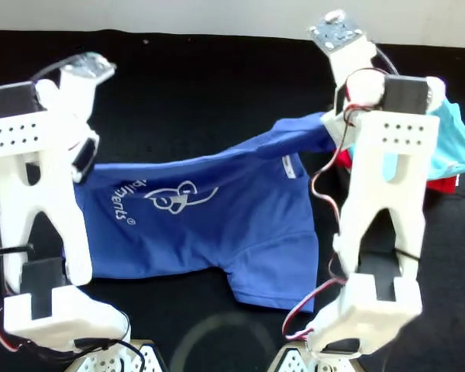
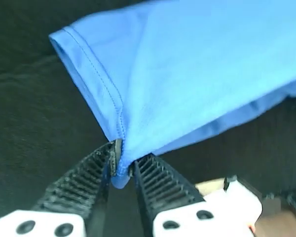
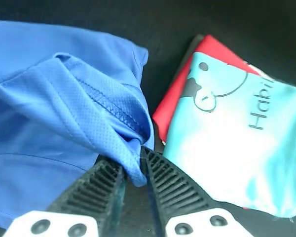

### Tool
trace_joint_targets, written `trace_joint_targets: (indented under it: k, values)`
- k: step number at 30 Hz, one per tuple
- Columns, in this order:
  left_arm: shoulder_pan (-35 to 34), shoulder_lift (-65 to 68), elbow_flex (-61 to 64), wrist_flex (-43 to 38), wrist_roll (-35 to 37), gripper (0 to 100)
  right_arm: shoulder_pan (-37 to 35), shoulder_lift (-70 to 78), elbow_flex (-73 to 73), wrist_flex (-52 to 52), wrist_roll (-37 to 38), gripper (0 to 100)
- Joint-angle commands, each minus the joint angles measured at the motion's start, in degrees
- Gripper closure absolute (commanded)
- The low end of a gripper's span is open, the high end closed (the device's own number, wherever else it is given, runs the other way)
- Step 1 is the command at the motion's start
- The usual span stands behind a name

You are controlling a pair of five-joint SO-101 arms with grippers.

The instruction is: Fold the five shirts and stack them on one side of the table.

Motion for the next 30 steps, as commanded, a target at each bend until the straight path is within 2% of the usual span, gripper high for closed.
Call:
trace_joint_targets:
  k: [1, 3, 6, 11, 20, 25, 30]
  values:
    - [-1.7, -2.9, 4.0, -3.5, -1.8, 99, -2.3, -10.6, 10.6, 0.6, 1.6, 99.1]
    - [-2.5, -2.9, 6.4, -5.0, -1.8, 99, -4.1, -16.8, 21.6, 0.0, 1.8, 99.1]
    - [-2.9, -2.9, 10.1, -5.5, -1.9, 99, -5.0, -26.8, 38.8, -6.5, 1.7, 99.1]
    - [-3.0, -3.2, 16.2, -5.7, -6.3, 99, -4.9, -37.5, 60.4, -13.9, 1.8, 99.1]
    - [-8.1, -2.6, 21.8, -6.3, -13.9, 99, -1.6, -46.6, 78.2, -17.1, 2.6, 99.1]
    - [-8.3, -2.6, 30.1, -13.8, -14.2, 99, -1.6, -51.5, 86.1, -19.9, 3.5, 99.1]
    - [-8.3, -2.7, 34.5, -16.3, -14.3, 99, -1.6, -53.1, 91.0, -20.1, 3.5, 99.1]
